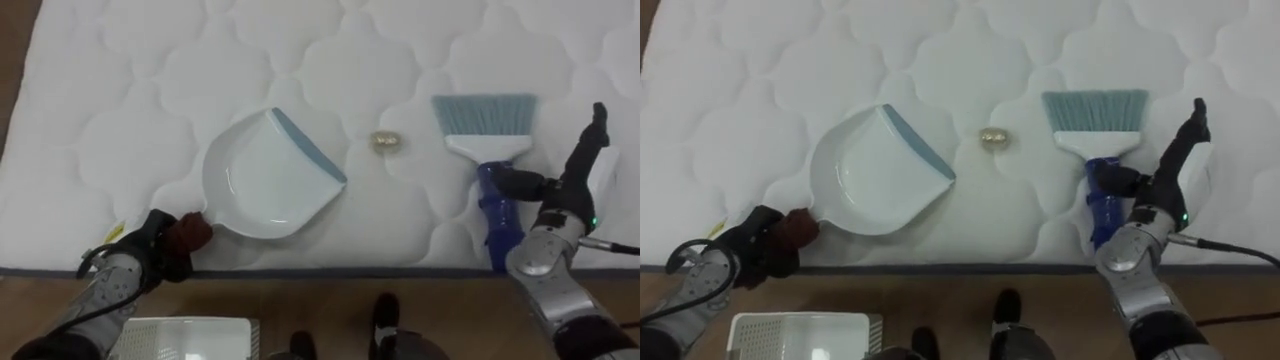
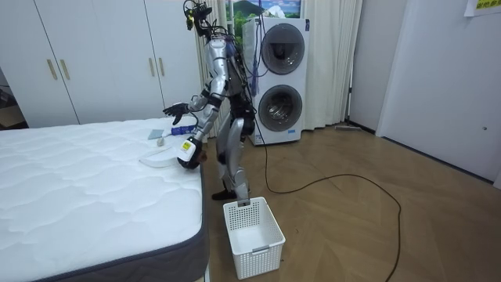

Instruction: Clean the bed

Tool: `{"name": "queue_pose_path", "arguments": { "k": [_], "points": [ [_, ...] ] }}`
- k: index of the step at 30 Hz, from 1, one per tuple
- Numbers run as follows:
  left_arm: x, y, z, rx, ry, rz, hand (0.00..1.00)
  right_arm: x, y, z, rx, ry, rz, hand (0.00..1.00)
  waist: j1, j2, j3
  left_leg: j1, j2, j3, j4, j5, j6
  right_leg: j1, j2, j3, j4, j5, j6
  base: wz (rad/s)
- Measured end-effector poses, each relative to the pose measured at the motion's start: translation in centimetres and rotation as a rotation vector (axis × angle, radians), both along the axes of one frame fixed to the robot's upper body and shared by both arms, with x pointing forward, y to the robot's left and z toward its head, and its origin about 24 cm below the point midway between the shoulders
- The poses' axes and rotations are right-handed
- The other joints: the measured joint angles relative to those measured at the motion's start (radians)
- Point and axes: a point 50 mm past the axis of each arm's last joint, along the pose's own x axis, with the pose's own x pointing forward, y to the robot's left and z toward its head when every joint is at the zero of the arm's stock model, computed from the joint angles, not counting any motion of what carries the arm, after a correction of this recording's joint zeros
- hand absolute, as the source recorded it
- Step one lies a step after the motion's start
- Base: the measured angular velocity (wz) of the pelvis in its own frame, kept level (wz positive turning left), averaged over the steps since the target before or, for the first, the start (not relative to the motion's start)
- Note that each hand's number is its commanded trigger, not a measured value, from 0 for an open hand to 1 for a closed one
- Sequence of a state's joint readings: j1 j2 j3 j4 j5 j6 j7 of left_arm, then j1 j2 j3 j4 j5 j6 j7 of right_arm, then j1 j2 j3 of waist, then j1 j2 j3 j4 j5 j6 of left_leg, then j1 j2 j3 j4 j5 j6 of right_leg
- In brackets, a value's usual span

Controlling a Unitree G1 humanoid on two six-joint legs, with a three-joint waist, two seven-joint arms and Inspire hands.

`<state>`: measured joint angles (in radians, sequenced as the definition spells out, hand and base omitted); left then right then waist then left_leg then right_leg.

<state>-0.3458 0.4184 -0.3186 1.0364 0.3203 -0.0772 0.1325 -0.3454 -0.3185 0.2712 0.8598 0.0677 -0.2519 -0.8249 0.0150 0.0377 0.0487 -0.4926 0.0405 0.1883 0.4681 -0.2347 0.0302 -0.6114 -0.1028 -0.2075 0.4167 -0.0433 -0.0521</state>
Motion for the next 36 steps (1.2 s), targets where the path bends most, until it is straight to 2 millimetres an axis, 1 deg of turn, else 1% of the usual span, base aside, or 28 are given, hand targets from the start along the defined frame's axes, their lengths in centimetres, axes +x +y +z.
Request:
{"name": "queue_pose_path", "arguments": {
  "k": [3, 4, 5, 6, 9, 12, 17, 20, 26, 36],
  "points": [
    [0.2, -0.1, 0.1, -0.006, 0.001, -0.011, 1.00, -0.1, 0.2, -0.6, 0.010, 0.041, 0.034, 0.00, 0.008, 0.005, 0.0043, 0.000, 0.001, 0.000, 0.000, 0.000, 0.000, -0.001, 0.000, -0.003, 0.001, -0.001, -0.001, 0.00],
    [0.3, -0.2, 0.2, -0.009, -0.003, -0.015, 1.00, -0.1, 0.3, -0.7, 0.014, 0.054, 0.049, 0.00, 0.011, 0.008, 0.0088, 0.000, 0.001, 0.000, 0.000, 0.000, 0.000, -0.001, -0.001, -0.006, 0.002, -0.002, -0.002, 0.00],
    [0.3, -0.2, 0.2, -0.011, -0.005, -0.018, 1.00, -0.1, 0.3, -0.9, 0.018, 0.067, 0.061, 0.00, 0.013, 0.011, 0.0114, 0.000, 0.001, 0.000, 0.001, 0.000, 0.000, -0.002, -0.002, -0.008, 0.002, -0.002, -0.003, 0.00],
    [0.3, -0.2, 0.2, -0.012, -0.005, -0.020, 1.00, -0.2, 0.3, -1.1, 0.022, 0.082, 0.071, 0.00, 0.017, 0.012, 0.0119, 0.000, 0.002, 0.001, 0.002, 0.000, 0.000, -0.003, -0.003, -0.010, 0.004, -0.004, -0.004, 0.00],
    [0.3, -0.3, 0.2, -0.011, -0.003, -0.024, 1.00, -0.3, 0.3, -1.4, 0.031, 0.109, 0.093, 0.00, 0.018, 0.011, 0.0123, 0.002, 0.002, 0.001, -0.002, 0.000, 0.000, -0.003, -0.003, -0.012, 0.004, -0.007, -0.005, 0.00],
    [0.3, -0.3, 0.2, -0.014, -0.003, -0.027, 1.00, -0.6, 0.2, -2.2, 0.065, 0.153, 0.093, 0.00, 0.018, 0.010, 0.0124, 0.004, 0.001, 0.002, -0.008, 0.000, 0.000, -0.003, -0.003, -0.011, 0.002, -0.008, -0.004, 0.00],
    [0.3, -0.4, 0.1, -0.018, 0.005, -0.031, 1.00, -2.0, -1.3, -3.8, 0.114, 0.240, 0.018, 0.00, 0.010, 0.007, 0.0119, 0.006, -0.003, 0.002, -0.006, 0.000, 0.000, 0.000, -0.008, -0.012, 0.012, -0.019, 0.002, 0.06],
    [0.2, -0.3, 0.0, -0.016, 0.014, -0.026, 1.00, -2.5, -1.7, -4.4, 0.122, 0.286, 0.010, 0.00, 0.002, 0.006, 0.0121, 0.013, -0.003, 0.002, -0.007, 0.000, 0.000, 0.008, -0.008, -0.011, 0.012, -0.019, 0.002, 0.00],
    [0.2, -0.2, 0.1, -0.018, 0.018, -0.027, 1.00, -2.5, -2.1, -4.7, 0.174, 0.302, 0.004, 0.00, 0.001, 0.005, 0.0117, 0.015, -0.001, 0.001, -0.004, 0.000, 0.000, 0.011, -0.007, -0.010, 0.014, -0.019, 0.002, 0.01],
    [0.2, -0.3, 0.0, -0.013, 0.026, -0.030, 1.00, -2.7, -2.5, -5.0, 0.178, 0.342, 0.012, 0.00, -0.006, 0.006, 0.0111, 0.014, -0.002, 0.000, 0.007, 0.001, 0.001, 0.016, -0.012, -0.019, 0.020, -0.019, 0.002, 0.01]
  ]
}}
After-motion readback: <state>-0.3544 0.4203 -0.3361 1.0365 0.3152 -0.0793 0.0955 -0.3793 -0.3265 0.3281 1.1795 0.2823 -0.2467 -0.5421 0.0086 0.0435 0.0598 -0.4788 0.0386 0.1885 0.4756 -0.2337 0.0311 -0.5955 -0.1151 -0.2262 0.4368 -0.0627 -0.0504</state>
